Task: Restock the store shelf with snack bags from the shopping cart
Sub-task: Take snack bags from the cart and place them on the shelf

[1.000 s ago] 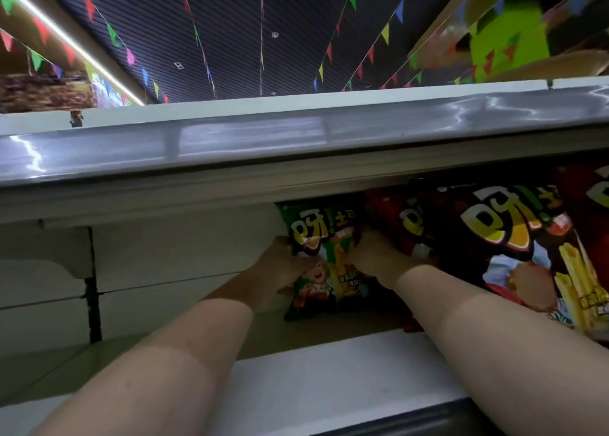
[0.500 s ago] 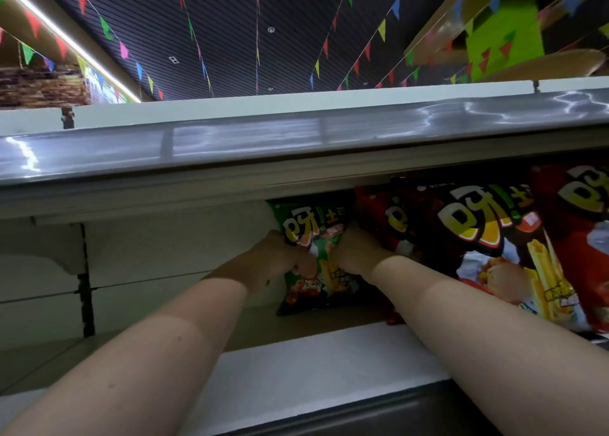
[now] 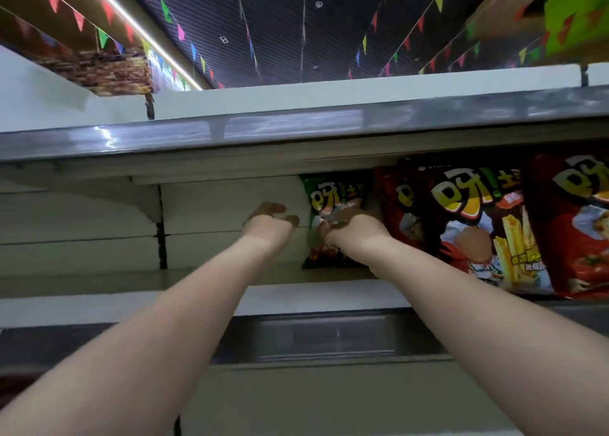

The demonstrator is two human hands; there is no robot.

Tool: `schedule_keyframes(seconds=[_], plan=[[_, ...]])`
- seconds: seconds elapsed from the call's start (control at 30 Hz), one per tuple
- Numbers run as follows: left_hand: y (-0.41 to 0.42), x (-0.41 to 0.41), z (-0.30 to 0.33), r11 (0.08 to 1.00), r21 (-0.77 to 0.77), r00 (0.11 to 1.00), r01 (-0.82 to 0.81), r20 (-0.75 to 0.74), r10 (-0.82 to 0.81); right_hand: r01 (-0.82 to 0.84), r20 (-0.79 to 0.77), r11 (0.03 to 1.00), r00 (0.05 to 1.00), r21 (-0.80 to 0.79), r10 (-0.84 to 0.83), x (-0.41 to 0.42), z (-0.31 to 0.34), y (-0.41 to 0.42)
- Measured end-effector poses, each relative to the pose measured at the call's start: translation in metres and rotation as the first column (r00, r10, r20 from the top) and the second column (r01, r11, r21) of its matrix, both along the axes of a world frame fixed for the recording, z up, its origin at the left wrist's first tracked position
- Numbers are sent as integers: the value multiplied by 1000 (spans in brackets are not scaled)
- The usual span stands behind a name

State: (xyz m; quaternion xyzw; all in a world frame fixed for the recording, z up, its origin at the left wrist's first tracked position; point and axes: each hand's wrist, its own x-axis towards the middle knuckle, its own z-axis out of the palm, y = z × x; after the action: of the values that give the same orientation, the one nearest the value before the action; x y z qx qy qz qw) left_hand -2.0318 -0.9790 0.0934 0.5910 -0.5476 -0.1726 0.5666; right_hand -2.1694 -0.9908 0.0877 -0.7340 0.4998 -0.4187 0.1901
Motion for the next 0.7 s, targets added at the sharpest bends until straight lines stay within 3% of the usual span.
schedule_keyframes(seconds=[0.13,0.3,0.53,0.7], plan=[[36,22,-11,994,-29,989,-106,-106,103,-96,52,995,994,17,95,17,-5,24],[94,63,-27,954,-96,954,-285,-121,273,-302,98,947,945,-108,312,59,-15,67],[196,136,-45,869,-95,870,-486,-140,472,-597,49,794,795,-113,604,140,-26,144],[276,199,-73,782,-60,781,-620,-141,608,-724,-22,685,688,-72,725,209,-46,202]])
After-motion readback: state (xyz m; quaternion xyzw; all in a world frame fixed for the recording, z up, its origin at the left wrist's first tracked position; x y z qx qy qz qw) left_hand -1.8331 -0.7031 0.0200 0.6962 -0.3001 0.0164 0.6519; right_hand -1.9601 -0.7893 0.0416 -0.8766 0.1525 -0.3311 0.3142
